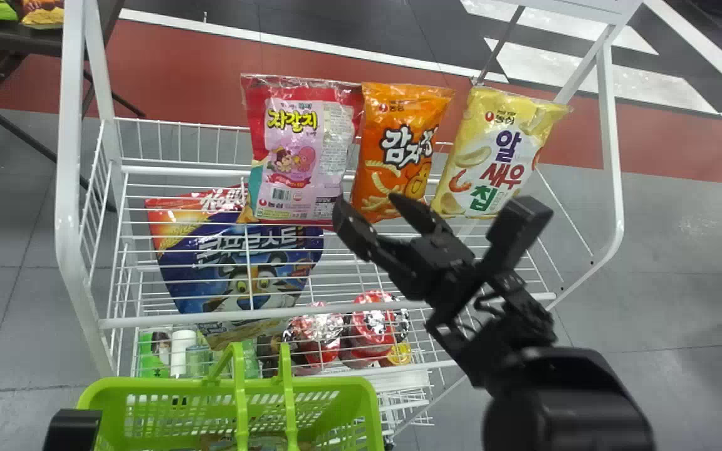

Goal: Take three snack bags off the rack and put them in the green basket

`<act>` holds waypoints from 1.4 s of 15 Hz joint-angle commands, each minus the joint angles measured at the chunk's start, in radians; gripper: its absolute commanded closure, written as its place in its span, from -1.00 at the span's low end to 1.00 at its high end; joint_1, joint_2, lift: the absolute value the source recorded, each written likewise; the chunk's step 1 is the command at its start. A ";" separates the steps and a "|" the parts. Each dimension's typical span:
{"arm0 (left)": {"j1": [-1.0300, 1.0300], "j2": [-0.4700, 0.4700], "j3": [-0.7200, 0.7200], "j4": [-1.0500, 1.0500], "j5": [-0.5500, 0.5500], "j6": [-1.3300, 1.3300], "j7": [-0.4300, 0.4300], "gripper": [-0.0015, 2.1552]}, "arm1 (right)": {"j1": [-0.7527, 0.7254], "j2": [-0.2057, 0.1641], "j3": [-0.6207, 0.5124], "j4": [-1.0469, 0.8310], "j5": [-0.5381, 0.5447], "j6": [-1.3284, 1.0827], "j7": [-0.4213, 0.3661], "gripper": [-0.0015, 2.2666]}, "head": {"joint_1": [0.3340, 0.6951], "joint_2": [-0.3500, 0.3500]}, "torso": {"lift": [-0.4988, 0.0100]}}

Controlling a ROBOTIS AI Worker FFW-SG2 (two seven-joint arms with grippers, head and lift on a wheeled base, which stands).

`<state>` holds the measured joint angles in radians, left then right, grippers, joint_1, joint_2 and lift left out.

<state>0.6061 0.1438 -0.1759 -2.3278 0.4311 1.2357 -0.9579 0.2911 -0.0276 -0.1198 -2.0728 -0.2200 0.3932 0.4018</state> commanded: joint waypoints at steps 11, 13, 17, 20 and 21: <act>-0.006 0.008 0.004 0.013 0.003 -0.009 -0.005 0.15 | -0.267 -0.002 0.161 0.310 0.168 0.051 -0.031 0.94 | 1.00 -0.82 | 0.88; -0.006 0.008 0.004 0.016 0.003 -0.015 -0.005 0.15 | -0.256 -0.008 0.166 0.293 0.175 0.069 -0.021 0.98 | 1.00 -0.80 | 0.88; -0.008 0.007 0.006 0.016 0.003 -0.015 -0.005 0.15 | -0.196 -0.011 0.147 0.197 0.157 0.128 0.020 0.98 | 1.00 -0.80 | 0.88; -0.009 0.005 0.006 0.016 0.003 -0.015 -0.004 0.15 | -0.115 -0.012 0.108 0.010 0.131 0.290 0.072 0.98 | 1.00 -0.81 | 0.88; -0.011 0.005 0.004 0.016 0.003 -0.015 -0.002 0.15 | -0.084 -0.012 0.098 -0.055 0.128 0.321 0.088 0.98 | 1.00 -0.83 | 0.88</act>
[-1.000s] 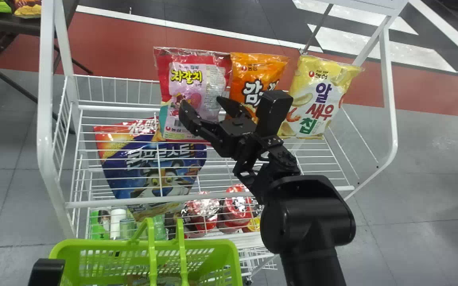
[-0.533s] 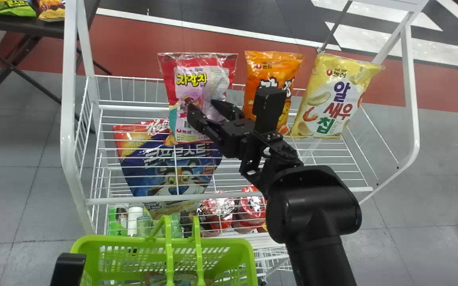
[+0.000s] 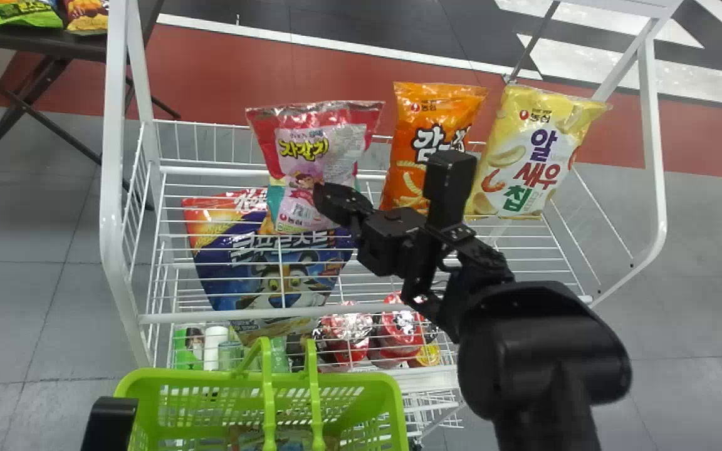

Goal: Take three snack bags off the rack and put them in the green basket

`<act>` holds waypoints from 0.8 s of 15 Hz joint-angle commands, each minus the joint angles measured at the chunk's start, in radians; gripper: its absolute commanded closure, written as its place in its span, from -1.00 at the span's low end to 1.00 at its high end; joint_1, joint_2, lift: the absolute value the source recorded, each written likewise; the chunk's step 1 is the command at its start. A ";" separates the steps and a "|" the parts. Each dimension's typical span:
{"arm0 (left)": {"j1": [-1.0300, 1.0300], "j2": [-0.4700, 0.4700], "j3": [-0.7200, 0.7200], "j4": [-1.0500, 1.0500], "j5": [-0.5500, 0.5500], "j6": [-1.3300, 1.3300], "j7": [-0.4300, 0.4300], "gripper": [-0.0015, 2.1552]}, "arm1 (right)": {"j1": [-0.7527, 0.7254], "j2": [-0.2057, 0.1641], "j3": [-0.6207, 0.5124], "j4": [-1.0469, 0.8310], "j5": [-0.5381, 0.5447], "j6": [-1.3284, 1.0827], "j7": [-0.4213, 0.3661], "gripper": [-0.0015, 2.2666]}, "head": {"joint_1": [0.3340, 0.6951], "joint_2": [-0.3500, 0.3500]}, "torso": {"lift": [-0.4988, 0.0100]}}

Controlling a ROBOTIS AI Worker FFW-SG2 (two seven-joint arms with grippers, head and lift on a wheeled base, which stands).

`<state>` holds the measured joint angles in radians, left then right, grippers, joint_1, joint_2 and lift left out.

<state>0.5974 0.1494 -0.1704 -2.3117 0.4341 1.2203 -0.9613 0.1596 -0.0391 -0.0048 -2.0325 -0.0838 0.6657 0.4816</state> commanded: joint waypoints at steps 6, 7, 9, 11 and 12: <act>-0.010 0.001 -0.003 0.000 0.000 0.000 0.004 0.15 | 0.256 -0.001 -0.219 -0.512 -0.128 0.352 0.089 0.98 | 1.00 -1.00 | 0.88; -0.010 0.001 -0.001 -0.002 0.000 0.000 0.004 0.15 | 0.294 -0.001 -0.276 -0.577 -0.145 0.404 0.098 0.98 | 1.00 -1.00 | 0.88; -0.010 0.001 -0.001 -0.002 0.000 0.000 0.004 0.15 | 0.362 0.001 -0.366 -0.657 -0.148 0.487 0.127 0.98 | 1.00 -1.00 | 0.88; -0.007 -0.001 0.002 -0.002 0.000 0.000 0.003 0.15 | 0.394 -0.001 -0.466 -0.696 -0.198 0.631 0.166 0.98 | 1.00 -1.00 | 0.88; -0.007 -0.004 0.002 -0.002 0.000 0.000 0.003 0.15 | 0.426 0.001 -0.488 -0.710 -0.200 0.644 0.180 0.98 | 1.00 -1.00 | 0.88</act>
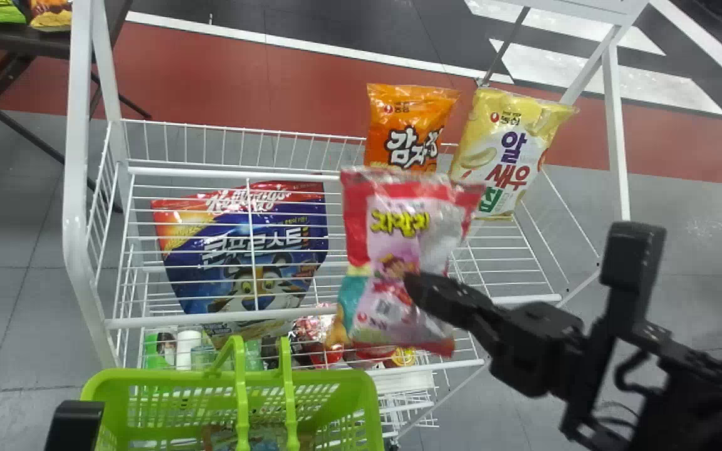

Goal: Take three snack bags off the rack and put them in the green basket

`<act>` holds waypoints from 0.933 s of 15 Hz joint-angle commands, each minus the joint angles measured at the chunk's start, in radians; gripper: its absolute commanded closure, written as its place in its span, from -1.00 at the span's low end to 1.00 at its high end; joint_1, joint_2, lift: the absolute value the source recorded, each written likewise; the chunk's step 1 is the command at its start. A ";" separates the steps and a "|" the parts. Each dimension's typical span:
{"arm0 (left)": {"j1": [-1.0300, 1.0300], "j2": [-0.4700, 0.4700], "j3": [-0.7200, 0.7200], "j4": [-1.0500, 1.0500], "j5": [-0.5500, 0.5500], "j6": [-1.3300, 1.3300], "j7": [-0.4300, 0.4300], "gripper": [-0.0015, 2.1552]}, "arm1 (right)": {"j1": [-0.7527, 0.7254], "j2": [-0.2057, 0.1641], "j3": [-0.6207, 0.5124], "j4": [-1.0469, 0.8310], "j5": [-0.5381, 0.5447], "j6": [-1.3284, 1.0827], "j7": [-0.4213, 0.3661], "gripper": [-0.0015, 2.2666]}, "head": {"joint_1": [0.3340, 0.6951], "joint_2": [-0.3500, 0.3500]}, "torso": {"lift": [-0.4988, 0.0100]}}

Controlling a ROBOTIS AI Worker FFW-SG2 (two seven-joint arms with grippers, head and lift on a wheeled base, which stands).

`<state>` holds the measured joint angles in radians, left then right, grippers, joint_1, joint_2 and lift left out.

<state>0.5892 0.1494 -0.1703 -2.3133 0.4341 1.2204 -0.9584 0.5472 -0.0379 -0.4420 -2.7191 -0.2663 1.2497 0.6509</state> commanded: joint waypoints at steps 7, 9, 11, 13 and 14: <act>0.011 -0.011 0.002 -0.006 -0.002 -0.006 0.000 0.15 | 0.140 -0.066 0.008 -0.019 -0.056 0.322 0.075 0.98 | 1.00 -1.00 | 0.88; 0.012 -0.011 0.000 -0.006 -0.002 -0.009 0.000 0.15 | 0.143 -0.076 0.071 0.024 -0.051 0.322 0.072 0.98 | 1.00 -1.00 | 0.88; 0.012 -0.011 -0.001 -0.006 -0.002 -0.015 0.000 0.15 | 0.143 -0.086 0.146 0.078 -0.053 0.322 0.067 0.98 | 1.00 -1.00 | 0.88; 0.012 -0.011 -0.005 -0.006 -0.002 -0.021 0.000 0.15 | 0.140 -0.091 0.224 0.137 -0.053 0.322 0.052 0.98 | 1.00 -1.00 | 0.88; 0.012 -0.011 -0.005 -0.006 -0.002 -0.021 0.000 0.15 | 0.134 -0.091 0.259 0.170 -0.050 0.322 0.041 0.98 | 1.00 -1.00 | 0.88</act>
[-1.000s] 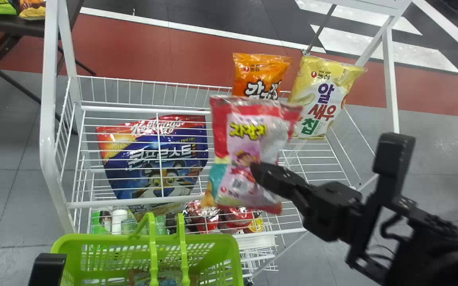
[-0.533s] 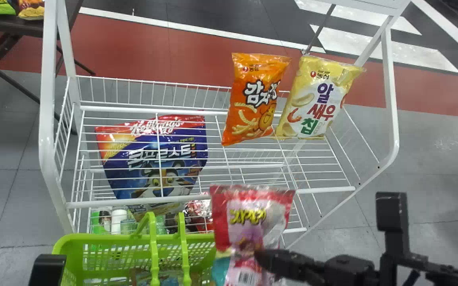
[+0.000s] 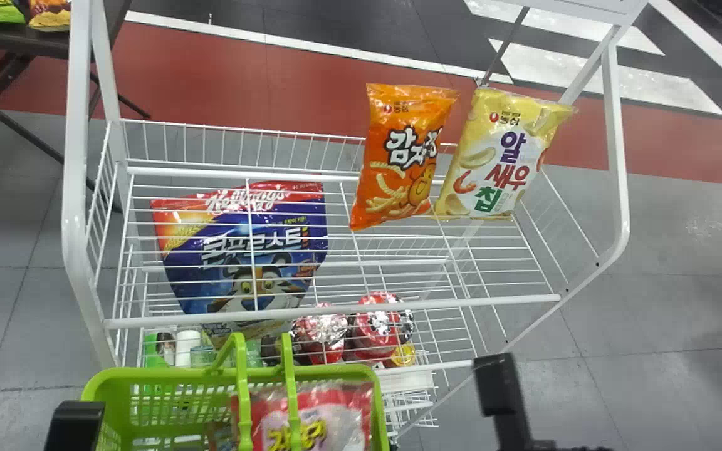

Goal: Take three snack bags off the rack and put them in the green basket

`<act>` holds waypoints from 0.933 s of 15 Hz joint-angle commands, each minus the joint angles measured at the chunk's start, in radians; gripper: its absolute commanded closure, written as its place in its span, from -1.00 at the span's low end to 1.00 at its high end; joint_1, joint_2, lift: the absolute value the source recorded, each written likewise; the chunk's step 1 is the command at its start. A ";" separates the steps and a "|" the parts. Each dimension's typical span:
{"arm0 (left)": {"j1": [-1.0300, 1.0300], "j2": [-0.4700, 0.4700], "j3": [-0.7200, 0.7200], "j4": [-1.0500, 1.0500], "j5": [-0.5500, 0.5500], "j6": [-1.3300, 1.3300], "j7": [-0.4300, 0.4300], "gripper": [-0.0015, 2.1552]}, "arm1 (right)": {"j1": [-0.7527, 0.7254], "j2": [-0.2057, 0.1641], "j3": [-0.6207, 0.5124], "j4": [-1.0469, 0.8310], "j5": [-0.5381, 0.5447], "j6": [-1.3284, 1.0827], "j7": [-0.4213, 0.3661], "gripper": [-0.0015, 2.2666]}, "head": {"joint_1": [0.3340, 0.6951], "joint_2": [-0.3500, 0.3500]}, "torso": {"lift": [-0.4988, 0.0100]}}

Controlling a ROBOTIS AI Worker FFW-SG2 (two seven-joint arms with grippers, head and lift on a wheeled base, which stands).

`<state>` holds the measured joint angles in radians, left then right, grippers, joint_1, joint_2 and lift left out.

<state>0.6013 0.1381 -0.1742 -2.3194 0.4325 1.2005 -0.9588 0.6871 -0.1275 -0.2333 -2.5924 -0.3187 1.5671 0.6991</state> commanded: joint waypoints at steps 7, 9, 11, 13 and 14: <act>0.006 0.000 -0.004 0.000 -0.001 -0.008 0.000 0.15 | -0.049 0.003 0.241 0.224 0.070 -0.344 -0.056 0.98 | 1.00 -1.00 | 0.88; 0.008 0.001 -0.002 -0.002 -0.001 -0.008 -0.001 0.15 | -0.054 0.009 0.249 0.248 0.047 -0.390 -0.058 0.96 | 1.00 -1.00 | 0.88; 0.008 0.001 -0.004 -0.002 -0.001 -0.014 -0.001 0.15 | -0.066 0.003 0.253 0.258 0.033 -0.344 -0.043 0.89 | 1.00 -1.00 | 0.88; 0.006 0.001 -0.004 -0.002 -0.001 -0.017 0.000 0.15 | -0.064 0.002 0.249 0.261 0.030 -0.344 -0.036 0.11 | 1.00 -1.00 | 0.88; 0.006 0.001 -0.004 0.000 -0.001 -0.017 0.000 0.15 | -0.060 0.002 0.227 0.255 0.030 -0.344 -0.036 -0.78 | 1.00 -1.00 | 0.88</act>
<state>0.6081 0.1394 -0.1778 -2.3209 0.4310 1.1841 -0.9587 0.6235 -0.1252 0.0146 -2.3333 -0.2872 1.2227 0.6632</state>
